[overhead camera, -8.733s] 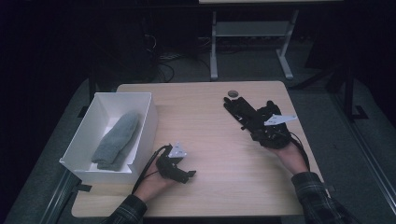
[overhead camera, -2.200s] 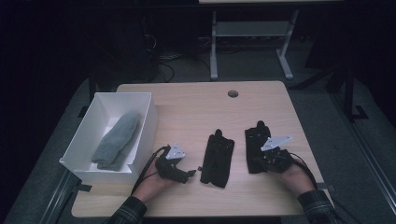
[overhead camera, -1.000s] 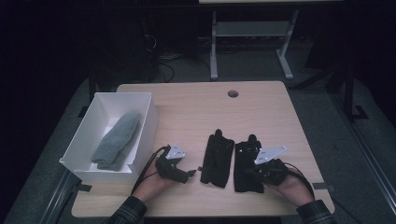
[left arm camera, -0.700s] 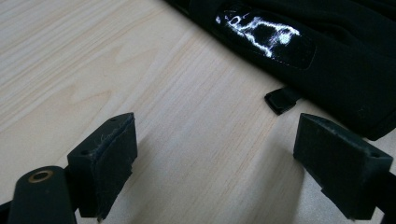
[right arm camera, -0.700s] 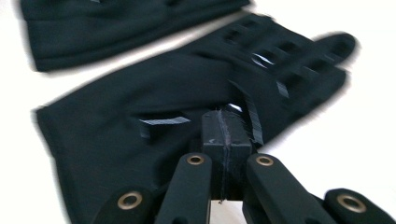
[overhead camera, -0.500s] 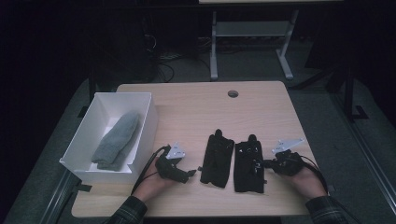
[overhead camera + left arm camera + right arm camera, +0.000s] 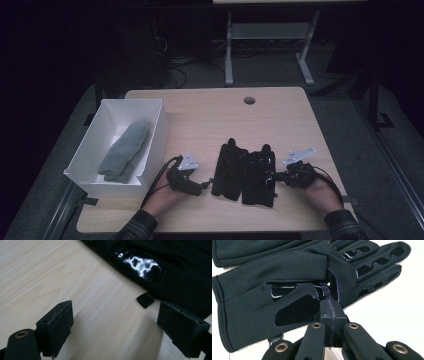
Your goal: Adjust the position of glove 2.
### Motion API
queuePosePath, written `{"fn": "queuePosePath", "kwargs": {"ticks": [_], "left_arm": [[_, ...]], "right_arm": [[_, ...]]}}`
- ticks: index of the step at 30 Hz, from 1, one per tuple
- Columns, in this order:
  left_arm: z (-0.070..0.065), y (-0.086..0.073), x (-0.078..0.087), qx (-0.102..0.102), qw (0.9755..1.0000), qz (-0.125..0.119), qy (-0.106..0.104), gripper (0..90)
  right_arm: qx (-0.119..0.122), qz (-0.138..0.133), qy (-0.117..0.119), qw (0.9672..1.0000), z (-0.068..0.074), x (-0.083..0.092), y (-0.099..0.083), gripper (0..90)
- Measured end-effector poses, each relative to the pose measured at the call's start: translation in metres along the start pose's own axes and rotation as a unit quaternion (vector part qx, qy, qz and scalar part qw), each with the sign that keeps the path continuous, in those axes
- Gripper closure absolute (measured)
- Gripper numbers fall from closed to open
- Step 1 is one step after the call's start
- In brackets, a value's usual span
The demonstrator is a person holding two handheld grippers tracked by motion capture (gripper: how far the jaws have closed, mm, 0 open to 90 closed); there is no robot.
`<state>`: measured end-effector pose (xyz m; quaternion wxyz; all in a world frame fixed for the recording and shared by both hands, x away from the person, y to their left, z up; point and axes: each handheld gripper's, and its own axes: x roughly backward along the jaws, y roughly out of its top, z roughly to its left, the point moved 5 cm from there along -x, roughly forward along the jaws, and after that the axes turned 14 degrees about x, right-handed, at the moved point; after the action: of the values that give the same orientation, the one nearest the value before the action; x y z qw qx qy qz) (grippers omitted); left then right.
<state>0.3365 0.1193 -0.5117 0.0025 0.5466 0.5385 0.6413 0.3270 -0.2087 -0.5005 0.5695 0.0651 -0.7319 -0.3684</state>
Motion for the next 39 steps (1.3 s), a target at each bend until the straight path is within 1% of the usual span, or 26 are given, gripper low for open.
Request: {"fn": "queuePosePath", "kwargs": {"ticks": [2, 3, 4, 5, 6, 8, 10, 12, 13, 15, 16, 18, 21, 22, 23, 24, 25, 28, 31, 34, 35, 38, 39], "left_arm": [[0.000, 0.004, 0.002, 0.019, 0.9994, 0.014, 0.027, 15.9], [-0.001, 0.008, 0.006, 0.013, 0.9993, 0.009, 0.035, 17.3], [-0.002, 0.012, 0.009, 0.015, 0.9993, 0.000, 0.036, 19.9], [-0.003, 0.017, 0.012, 0.024, 0.9993, -0.010, 0.027, 22.0], [-0.004, 0.020, 0.014, 0.029, 0.9993, -0.013, 0.018, 22.4], [-0.004, 0.027, 0.013, 0.041, 0.9991, -0.008, 0.004, 24.0], [-0.006, 0.034, 0.008, 0.052, 0.9986, -0.005, -0.012, 25.8], [-0.009, 0.039, 0.005, 0.048, 0.9988, 0.001, -0.014, 28.8], [-0.011, 0.043, 0.002, 0.048, 0.9986, -0.001, -0.020, 31.3], [-0.013, 0.048, -0.002, 0.053, 0.9979, 0.006, -0.037, 37.0], [-0.014, 0.051, -0.006, 0.053, 0.9977, 0.007, -0.041, 37.4], [-0.014, 0.057, -0.011, 0.055, 0.9977, 0.005, -0.039, 41.0], [-0.012, 0.065, -0.021, 0.062, 0.9971, 0.004, -0.044, 47.0], [-0.012, 0.066, -0.024, 0.062, 0.9972, 0.005, -0.041, 49.8], [-0.012, 0.067, -0.027, 0.057, 0.9976, 0.010, -0.037, 51.1], [-0.012, 0.067, -0.029, 0.061, 0.9976, 0.007, -0.032, 51.9], [-0.010, 0.067, -0.032, 0.059, 0.9979, 0.009, -0.025, 53.6], [-0.007, 0.065, -0.038, 0.062, 0.9978, 0.016, -0.016, 57.1], [-0.005, 0.063, -0.041, 0.072, 0.9971, 0.021, -0.013, 57.7], [-0.004, 0.060, -0.044, 0.068, 0.9971, 0.033, -0.006, 58.6], [-0.005, 0.059, -0.045, 0.072, 0.9969, 0.032, -0.007, 58.8], [-0.005, 0.059, -0.045, 0.068, 0.9971, 0.032, -0.005, 61.5], [-0.005, 0.059, -0.045, 0.071, 0.9969, 0.031, -0.005, 63.9]], "right_arm": [[0.001, 0.000, 0.001, 1.0000, 0.001, 0.000, 0.001, 90.0], [0.002, 0.000, 0.002, 1.0000, 0.001, -0.001, 0.001, 90.0], [0.002, 0.000, 0.002, 1.0000, 0.001, -0.001, 0.001, 90.0], [0.002, 0.000, 0.002, 1.0000, 0.001, -0.001, 0.001, 90.0], [0.002, -0.001, 0.003, 1.0000, 0.001, -0.001, 0.001, 90.0], [0.002, -0.001, 0.003, 1.0000, 0.001, -0.001, 0.000, 90.0], [0.002, 0.000, 0.003, 1.0000, 0.001, -0.001, 0.000, 90.0], [0.002, 0.000, 0.003, 1.0000, 0.001, -0.001, 0.000, 90.0], [0.002, 0.000, 0.003, 1.0000, 0.001, -0.001, 0.000, 90.0], [0.003, 0.000, 0.004, 1.0000, 0.001, -0.001, 0.000, 90.0], [0.003, -0.001, 0.005, 1.0000, 0.001, -0.001, 0.000, 90.0], [0.003, -0.001, 0.006, 1.0000, 0.001, -0.001, 0.000, 90.0], [0.008, -0.001, 0.005, 1.0000, 0.001, -0.001, 0.000, 90.0], [0.008, -0.001, 0.006, 1.0000, 0.001, -0.001, 0.000, 90.0], [0.008, -0.001, 0.006, 0.9999, 0.001, -0.001, 0.000, 90.0], [0.008, -0.001, 0.006, 0.9999, 0.001, -0.001, 0.000, 90.0], [0.008, -0.002, 0.006, 0.9999, 0.001, -0.001, 0.000, 90.0], [0.009, -0.002, 0.007, 0.9999, 0.001, -0.001, 0.000, 90.0], [0.007, -0.001, 0.007, 1.0000, 0.002, -0.001, 0.000, 90.0], [0.007, -0.001, 0.007, 1.0000, 0.002, -0.001, 0.000, 90.0], [0.007, -0.001, 0.008, 0.9999, 0.002, -0.001, 0.000, 90.0], [0.008, -0.001, 0.008, 0.9999, 0.001, -0.001, 0.000, 90.0], [0.007, -0.002, 0.008, 0.9999, 0.002, -0.001, 0.000, 90.0]]}}
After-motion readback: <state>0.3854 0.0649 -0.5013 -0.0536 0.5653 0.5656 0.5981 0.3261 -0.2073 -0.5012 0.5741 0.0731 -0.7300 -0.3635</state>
